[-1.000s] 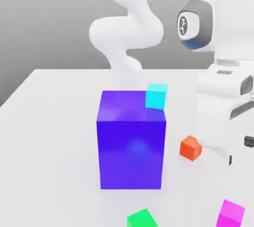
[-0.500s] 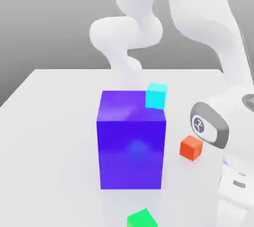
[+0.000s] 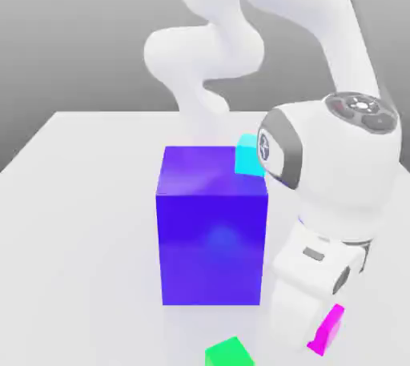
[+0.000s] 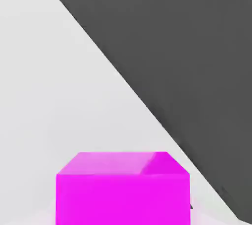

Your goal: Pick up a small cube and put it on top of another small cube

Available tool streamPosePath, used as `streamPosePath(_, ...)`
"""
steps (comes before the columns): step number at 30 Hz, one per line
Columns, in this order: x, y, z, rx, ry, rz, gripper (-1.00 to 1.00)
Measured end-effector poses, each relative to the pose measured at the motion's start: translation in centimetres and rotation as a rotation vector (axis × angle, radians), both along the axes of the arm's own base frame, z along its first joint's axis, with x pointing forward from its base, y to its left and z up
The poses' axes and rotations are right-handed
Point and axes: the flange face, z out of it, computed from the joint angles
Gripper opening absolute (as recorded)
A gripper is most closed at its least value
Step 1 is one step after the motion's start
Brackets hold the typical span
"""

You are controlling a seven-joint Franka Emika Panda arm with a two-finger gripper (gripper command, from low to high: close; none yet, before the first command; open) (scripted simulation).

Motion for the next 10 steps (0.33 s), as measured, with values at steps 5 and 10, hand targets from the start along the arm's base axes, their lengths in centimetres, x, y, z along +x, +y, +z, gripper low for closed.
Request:
streamPosePath(5, 0.1, -5.6, -1.0, 0.016, -0.002, -0.073, -1.00)
streamPosePath(10, 0.0, -6.0, -4.6, 0.016, -0.001, -0.078, 1.00)
